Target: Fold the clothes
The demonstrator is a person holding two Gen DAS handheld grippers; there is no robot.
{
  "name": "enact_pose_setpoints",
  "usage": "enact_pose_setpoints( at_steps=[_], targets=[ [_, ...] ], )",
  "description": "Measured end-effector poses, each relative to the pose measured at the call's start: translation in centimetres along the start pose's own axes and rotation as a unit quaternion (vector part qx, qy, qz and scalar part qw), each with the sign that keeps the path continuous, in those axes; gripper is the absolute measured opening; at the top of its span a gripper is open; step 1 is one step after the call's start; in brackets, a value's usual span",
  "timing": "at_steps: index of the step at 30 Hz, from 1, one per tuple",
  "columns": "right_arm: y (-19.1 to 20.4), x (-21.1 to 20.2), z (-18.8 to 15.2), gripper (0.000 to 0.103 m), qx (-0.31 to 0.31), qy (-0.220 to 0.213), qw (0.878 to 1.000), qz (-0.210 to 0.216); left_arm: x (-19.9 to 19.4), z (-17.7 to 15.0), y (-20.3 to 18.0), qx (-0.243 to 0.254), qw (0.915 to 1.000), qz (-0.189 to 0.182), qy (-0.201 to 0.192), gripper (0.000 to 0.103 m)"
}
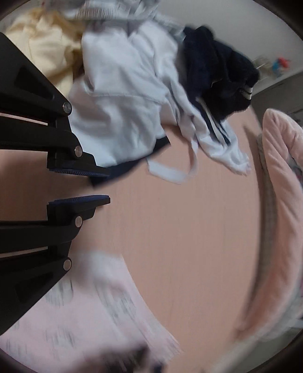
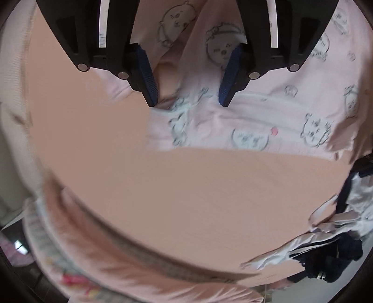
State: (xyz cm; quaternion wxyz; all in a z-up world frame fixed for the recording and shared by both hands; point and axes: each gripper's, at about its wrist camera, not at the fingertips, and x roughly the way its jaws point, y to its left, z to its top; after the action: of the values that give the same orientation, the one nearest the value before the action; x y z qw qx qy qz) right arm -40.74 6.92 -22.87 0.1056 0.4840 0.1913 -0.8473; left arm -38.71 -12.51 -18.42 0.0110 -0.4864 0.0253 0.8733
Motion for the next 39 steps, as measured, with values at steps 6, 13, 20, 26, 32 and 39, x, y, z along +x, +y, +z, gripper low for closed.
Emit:
enact_pose_setpoints(
  at_steps=[6, 13, 20, 26, 32, 39],
  targets=[
    [0.4, -1.6, 0.5, 0.053, 0.0, -0.005, 0.999, 0.044, -0.5, 1.1, 0.7, -0.033, 0.9971, -0.068, -0.012, 0.016],
    [2.4, 0.0, -0.6, 0.053, -0.053, 0.04, 0.996, 0.052, 3.2, 0.1, -0.9, -0.002, 0.9974, -0.052, 0.05, 0.019],
    [0.2, -0.7, -1.0, 0.053, -0.016, 0.014, 1.0, -0.009, 0.7, 1.3, 2.2, -0.017, 0.9996, 0.022, 0.01, 0.018],
    [-0.2, -0.1, -1.4, 0.055, -0.013, 0.023, 1.0, 0.004, 0.2, 1.1, -1.4, 0.049, 0.9949, -0.088, -0.01, 0.019],
    [-0.1, 0.7, -2.0, 0.055, -0.013, 0.037, 0.999, 0.018, 1.0, -0.5, -4.0, 0.075, 0.9844, -0.155, 0.034, 0.018],
    [-1.2, 1.7, -1.8, 0.058, 0.008, 0.048, 0.998, 0.037, 2.6, 0.5, -2.9, 0.03, 0.9883, -0.131, 0.072, 0.019]
  ],
)
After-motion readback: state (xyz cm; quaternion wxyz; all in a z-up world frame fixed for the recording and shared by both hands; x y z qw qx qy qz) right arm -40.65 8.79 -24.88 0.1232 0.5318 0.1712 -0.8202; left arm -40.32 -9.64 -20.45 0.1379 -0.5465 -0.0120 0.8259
